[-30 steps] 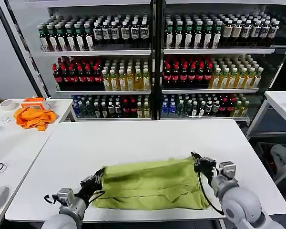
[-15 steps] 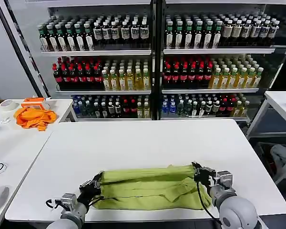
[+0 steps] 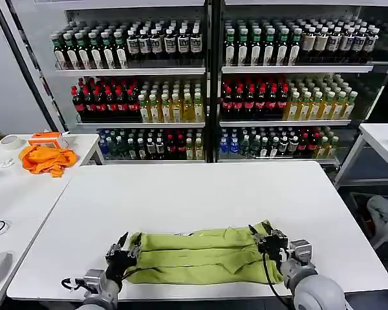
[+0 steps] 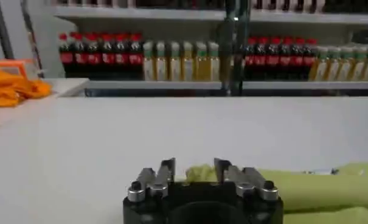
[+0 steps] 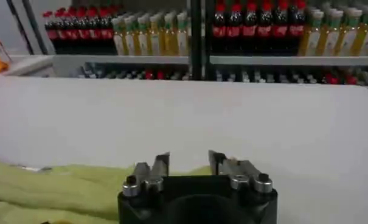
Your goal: Fold and organize the clothes.
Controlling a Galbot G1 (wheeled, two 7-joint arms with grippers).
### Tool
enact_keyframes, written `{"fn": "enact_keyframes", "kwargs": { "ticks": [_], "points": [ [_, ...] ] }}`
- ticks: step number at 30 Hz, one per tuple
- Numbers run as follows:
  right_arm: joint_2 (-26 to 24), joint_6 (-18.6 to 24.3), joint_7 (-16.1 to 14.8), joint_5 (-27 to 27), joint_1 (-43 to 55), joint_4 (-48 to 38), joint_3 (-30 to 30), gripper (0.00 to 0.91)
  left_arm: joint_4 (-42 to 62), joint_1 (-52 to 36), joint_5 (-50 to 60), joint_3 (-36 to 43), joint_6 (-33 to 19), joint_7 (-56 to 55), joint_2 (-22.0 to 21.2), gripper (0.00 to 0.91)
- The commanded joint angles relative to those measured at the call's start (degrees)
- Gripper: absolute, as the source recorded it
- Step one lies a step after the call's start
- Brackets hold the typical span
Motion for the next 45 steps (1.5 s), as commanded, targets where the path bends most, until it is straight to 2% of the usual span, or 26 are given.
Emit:
{"fn": "enact_keyframes", "kwargs": {
  "ticks": [1, 9, 15, 16, 17, 18, 22, 24, 38, 45],
  "points": [
    [1.21, 2.37, -1.09, -0.61, -3.24, 1.58, 0.30, 0.907, -1.19, 4.16, 6.40, 1.30, -3.48, -6.10, -9.90, 0.907],
    [1.60, 2.80, -1.11, -0.62, -4.07, 1.80, 0.76, 0.907, 2.46, 3.83, 8.07, 2.66, -4.10, -7.14, -11.26, 0.907],
    [1.98, 3.35, -0.89, -0.72, -4.60, 2.72, 0.90, 0.907, 3.92, 2.91, 6.97, 2.87, -1.68, -7.24, -11.25, 0.907],
    [1.92, 3.35, -0.92, -0.72, -4.60, 2.83, 0.95, 0.907, 4.19, 2.73, 6.60, 2.84, -1.43, -7.25, -11.23, 0.534],
    [1.91, 3.34, -0.91, -0.71, -4.60, 2.85, 0.97, 0.907, 4.25, 2.62, 6.30, 2.85, -1.34, -7.24, -11.19, 0.373],
    [1.88, 3.40, -0.96, -0.60, -4.52, 2.88, 1.03, 0.907, 4.37, 2.53, 5.87, 2.83, -1.18, -7.13, -11.11, 0.161],
    [2.10, 3.90, -0.82, 0.08, -4.32, 2.85, 1.36, 0.907, 4.52, 2.47, 4.14, 3.03, -0.84, -5.69, -10.58, 0.060],
    [2.24, 4.02, -0.78, 0.11, -4.30, 2.89, 1.41, 0.907, 4.57, 2.46, 3.68, 3.08, -0.90, -5.44, -10.51, 0.020],
    [2.18, 4.62, -0.24, 1.23, -3.76, 2.92, 3.29, 0.907, 3.61, 2.52, -0.47, 2.11, -3.92, -4.14, -10.59, 0.020],
    [1.74, 4.70, -0.04, 2.32, -2.76, 2.56, 4.65, 0.907, 0.95, 2.50, -5.30, -2.71, -4.40, -3.00, -7.97, 0.020]
  ]
}}
